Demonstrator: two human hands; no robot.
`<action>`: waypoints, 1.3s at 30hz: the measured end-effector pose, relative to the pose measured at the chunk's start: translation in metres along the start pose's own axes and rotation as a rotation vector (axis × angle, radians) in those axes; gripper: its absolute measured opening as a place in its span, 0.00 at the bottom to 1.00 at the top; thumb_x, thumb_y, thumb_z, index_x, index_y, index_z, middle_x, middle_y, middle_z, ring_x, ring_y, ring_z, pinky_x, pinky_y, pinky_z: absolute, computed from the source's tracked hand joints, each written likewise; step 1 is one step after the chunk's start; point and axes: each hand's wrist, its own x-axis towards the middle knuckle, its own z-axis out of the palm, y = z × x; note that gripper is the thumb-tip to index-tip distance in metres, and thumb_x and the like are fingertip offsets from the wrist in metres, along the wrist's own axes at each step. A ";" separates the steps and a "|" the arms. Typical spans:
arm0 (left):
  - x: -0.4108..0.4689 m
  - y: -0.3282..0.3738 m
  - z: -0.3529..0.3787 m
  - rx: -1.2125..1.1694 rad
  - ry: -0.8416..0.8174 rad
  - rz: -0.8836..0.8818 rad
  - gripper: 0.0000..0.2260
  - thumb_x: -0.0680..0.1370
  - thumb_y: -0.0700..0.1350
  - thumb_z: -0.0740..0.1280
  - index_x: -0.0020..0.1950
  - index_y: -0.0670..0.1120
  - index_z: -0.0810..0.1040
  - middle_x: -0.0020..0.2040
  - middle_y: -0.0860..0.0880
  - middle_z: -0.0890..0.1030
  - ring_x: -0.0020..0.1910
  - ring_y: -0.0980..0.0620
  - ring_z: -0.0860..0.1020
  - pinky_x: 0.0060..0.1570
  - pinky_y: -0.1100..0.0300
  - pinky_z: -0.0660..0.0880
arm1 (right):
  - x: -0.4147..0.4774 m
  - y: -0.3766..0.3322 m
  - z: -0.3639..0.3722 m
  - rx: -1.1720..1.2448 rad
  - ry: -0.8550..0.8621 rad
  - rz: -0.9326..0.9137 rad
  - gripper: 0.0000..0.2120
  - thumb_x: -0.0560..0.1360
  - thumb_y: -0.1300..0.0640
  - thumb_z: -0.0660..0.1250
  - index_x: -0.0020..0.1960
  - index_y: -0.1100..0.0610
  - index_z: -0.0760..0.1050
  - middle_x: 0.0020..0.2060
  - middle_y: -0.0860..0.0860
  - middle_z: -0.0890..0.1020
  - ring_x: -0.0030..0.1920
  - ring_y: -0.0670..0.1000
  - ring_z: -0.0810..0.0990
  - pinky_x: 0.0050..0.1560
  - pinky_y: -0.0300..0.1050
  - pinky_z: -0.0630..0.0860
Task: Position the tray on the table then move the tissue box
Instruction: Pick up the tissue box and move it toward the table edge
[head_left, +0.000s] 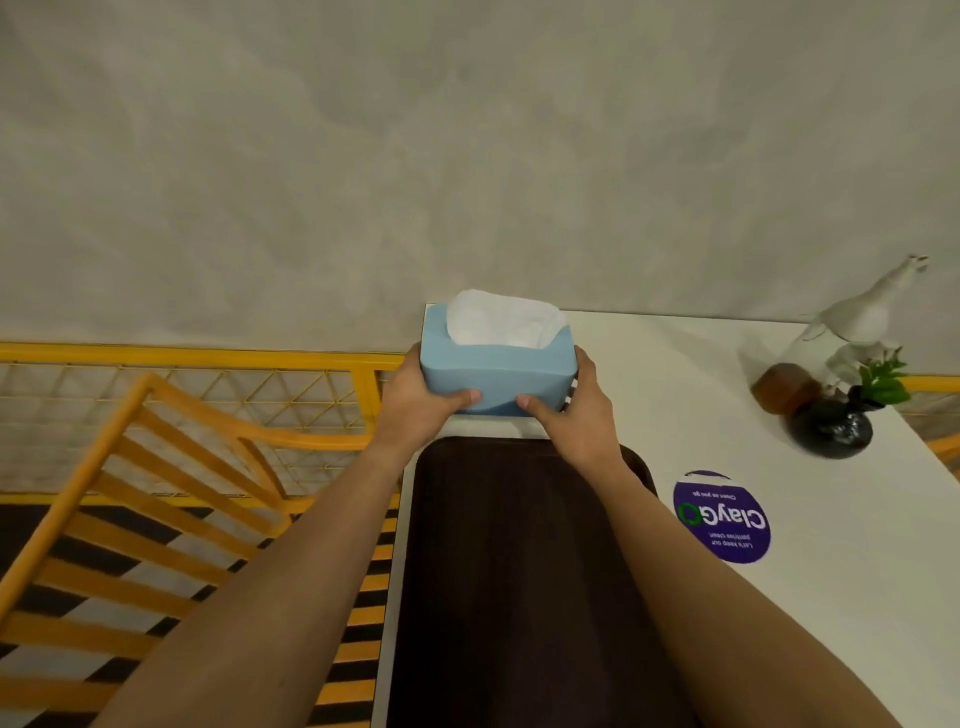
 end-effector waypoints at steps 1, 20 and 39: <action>0.005 -0.001 -0.002 -0.013 -0.008 0.000 0.32 0.67 0.47 0.82 0.66 0.53 0.72 0.51 0.63 0.76 0.48 0.65 0.75 0.36 0.79 0.70 | 0.006 0.000 0.003 0.003 0.000 0.012 0.39 0.71 0.44 0.77 0.75 0.42 0.59 0.64 0.39 0.73 0.61 0.44 0.75 0.59 0.41 0.77; 0.061 -0.033 0.020 0.013 -0.060 -0.020 0.41 0.63 0.46 0.85 0.72 0.50 0.69 0.61 0.54 0.77 0.59 0.54 0.75 0.45 0.69 0.73 | 0.060 0.046 0.021 0.066 -0.019 0.017 0.39 0.70 0.42 0.79 0.74 0.40 0.63 0.58 0.27 0.72 0.55 0.35 0.76 0.47 0.25 0.73; 0.103 -0.054 0.031 0.119 -0.061 -0.006 0.44 0.70 0.39 0.80 0.80 0.51 0.60 0.68 0.46 0.78 0.67 0.44 0.75 0.61 0.54 0.74 | 0.110 0.082 0.020 -0.065 -0.155 0.050 0.43 0.73 0.48 0.77 0.80 0.47 0.55 0.60 0.41 0.75 0.58 0.46 0.74 0.53 0.36 0.70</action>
